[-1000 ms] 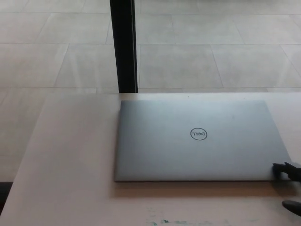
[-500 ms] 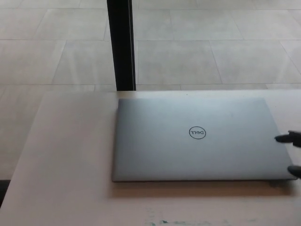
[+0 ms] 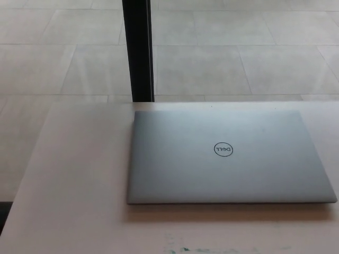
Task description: The robot uses its right hand to push down on the lid of a laptop kept in the middle of the desk to close it
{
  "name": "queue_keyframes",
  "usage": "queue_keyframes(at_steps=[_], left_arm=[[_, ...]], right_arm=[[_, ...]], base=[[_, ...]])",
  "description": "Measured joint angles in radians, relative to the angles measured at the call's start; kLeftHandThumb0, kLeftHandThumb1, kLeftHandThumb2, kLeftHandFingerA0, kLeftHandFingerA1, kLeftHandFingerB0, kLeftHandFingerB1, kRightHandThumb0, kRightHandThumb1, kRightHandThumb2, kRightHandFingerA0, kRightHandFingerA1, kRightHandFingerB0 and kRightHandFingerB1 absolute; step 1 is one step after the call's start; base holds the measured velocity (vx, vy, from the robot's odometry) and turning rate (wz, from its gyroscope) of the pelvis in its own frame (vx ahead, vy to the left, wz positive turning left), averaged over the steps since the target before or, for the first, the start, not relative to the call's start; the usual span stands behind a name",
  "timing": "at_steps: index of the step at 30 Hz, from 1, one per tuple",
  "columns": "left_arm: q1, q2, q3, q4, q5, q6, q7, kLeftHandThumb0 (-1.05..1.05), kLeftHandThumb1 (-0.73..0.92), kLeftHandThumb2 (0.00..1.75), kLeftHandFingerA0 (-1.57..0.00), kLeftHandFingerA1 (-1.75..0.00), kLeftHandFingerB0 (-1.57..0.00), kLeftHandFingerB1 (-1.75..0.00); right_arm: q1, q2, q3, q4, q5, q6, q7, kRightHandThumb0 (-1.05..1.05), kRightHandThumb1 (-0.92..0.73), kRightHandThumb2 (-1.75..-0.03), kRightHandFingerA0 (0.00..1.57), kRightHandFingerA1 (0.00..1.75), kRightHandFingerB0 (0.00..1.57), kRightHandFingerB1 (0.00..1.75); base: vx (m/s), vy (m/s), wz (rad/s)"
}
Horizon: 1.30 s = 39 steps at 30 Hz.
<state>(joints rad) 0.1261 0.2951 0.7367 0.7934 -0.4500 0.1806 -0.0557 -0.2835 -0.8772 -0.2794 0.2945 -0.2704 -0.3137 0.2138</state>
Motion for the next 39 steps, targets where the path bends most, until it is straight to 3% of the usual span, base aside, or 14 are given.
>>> queue_keyframes(at_steps=[1,2,12,13,14,18,20,21,22,32,35,36,38,39], left_arm=[[0.0,0.0,0.0,0.001,0.0,0.0,0.0,-1.02,0.92,0.89,-0.24,-0.9,-0.17,-0.67],[0.001,0.0,0.0,0.0,0.0,0.0,0.0,-0.96,0.81,1.21,-0.27,-0.83,-0.22,-0.68],[0.007,-0.002,0.0,0.0,0.0,0.0,0.0,-1.04,0.92,0.91,-0.24,-0.97,-0.18,-0.72],[0.007,-0.003,0.0,0.0,0.0,0.0,0.0,-1.04,0.91,0.9,-0.26,-0.98,-0.19,-0.72],[0.007,-0.003,0.0,0.0,0.0,0.0,0.0,-1.04,0.92,0.89,-0.24,-0.97,-0.17,-0.71],[0.008,-0.003,0.0,0.0,0.0,0.0,0.0,-0.98,0.81,1.22,-0.27,-0.83,-0.21,-0.69],[0.007,-0.003,0.0,0.0,0.0,0.0,0.0,-1.03,0.92,0.9,-0.24,-0.93,-0.18,-0.71],[0.006,-0.003,0.0,0.001,0.0,0.0,0.0,-1.03,0.92,0.89,-0.25,-0.92,-0.18,-0.7],[0.005,-0.003,0.0,0.001,0.0,0.0,0.0,-1.04,0.92,0.88,-0.27,-0.97,-0.2,-0.71],[-0.002,-0.003,-0.001,-0.002,0.0,0.0,0.0,-0.98,0.82,1.22,-0.26,-0.85,-0.21,-0.71],[-0.004,-0.003,0.0,-0.002,-0.001,0.0,0.0,-1.03,0.92,0.9,-0.24,-0.97,-0.16,-0.7],[-0.004,-0.003,0.0,-0.002,-0.001,0.0,0.0,-1.03,0.92,0.89,-0.24,-0.96,-0.17,-0.71],[-0.006,-0.003,0.0,-0.002,-0.002,0.0,0.0,-1.05,0.91,0.9,-0.23,-0.91,-0.17,-0.69],[-0.007,-0.003,0.0,-0.002,-0.003,0.0,0.0,-1.03,0.92,0.98,-0.24,-0.9,-0.16,-0.68]], right_arm=[[0.019,0.0,-0.03,0.013,0.006,-0.002,0.0,-0.87,-0.87,-0.66,0.47,0.91,0.49,0.66],[0.043,0.0,-0.07,0.034,0.013,-0.003,0.0,-0.86,-0.89,-0.67,0.45,0.9,0.44,0.69],[0.208,0.018,-0.357,0.232,0.099,-0.001,-0.01,-0.85,-0.92,-0.79,0.34,1.38,0.09,0.94],[0.216,0.021,-0.384,0.256,0.11,0.0,-0.012,-0.81,-0.78,-1.21,0.62,1.13,0.22,0.75],[0.225,0.027,-0.416,0.284,0.123,0.001,-0.014,-0.81,-0.92,-0.74,0.53,1.41,0.15,0.85],[0.241,0.055,-0.517,0.379,0.165,0.01,-0.025,-0.88,-0.92,-0.76,0.52,1.5,0.08,0.99],[0.244,0.067,-0.559,0.416,0.185,0.017,-0.028,-0.88,-0.92,-0.73,0.66,1.61,0.12,1.04],[0.244,0.074,-0.582,0.434,0.197,0.022,-0.029,-0.87,-0.75,-1.2,0.8,1.28,0.25,0.83],[0.244,0.082,-0.608,0.452,0.209,0.029,-0.031,-0.91,-0.92,-0.77,0.54,1.53,0.12,1.2],[0.23,0.171,-0.819,0.574,0.33,0.094,-0.052,-0.99,-0.92,-0.78,0.53,1.44,0.19,1.07],[0.22,0.199,-0.872,0.604,0.366,0.117,-0.064,-1.03,-0.92,-0.75,0.5,1.42,0.09,1.03],[0.215,0.208,-0.887,0.61,0.377,0.125,-0.067,-1.05,-0.77,-1.27,0.59,1.23,0.24,0.86],[0.205,0.228,-0.917,0.621,0.402,0.141,-0.074,-1.04,-0.79,-1.29,0.57,1.21,0.23,0.85],[0.199,0.24,-0.933,0.625,0.416,0.151,-0.081,-0.99,-0.92,-0.73,0.59,1.43,0.19,1.07]], base=[[0.0,0.0,0.0],[0.0,0.0,0.0],[0.0,0.0,0.0],[0.0,0.0,0.0],[0.0,0.0,0.0],[0.0,0.0,0.0],[0.0,0.0,0.0],[0.0,0.0,0.0],[0.0,0.0,0.0],[0.0,0.0,0.0],[0.0,0.0,0.0],[0.0,0.0,0.0],[0.0,0.0,0.0],[0.0,0.0,0.0]])
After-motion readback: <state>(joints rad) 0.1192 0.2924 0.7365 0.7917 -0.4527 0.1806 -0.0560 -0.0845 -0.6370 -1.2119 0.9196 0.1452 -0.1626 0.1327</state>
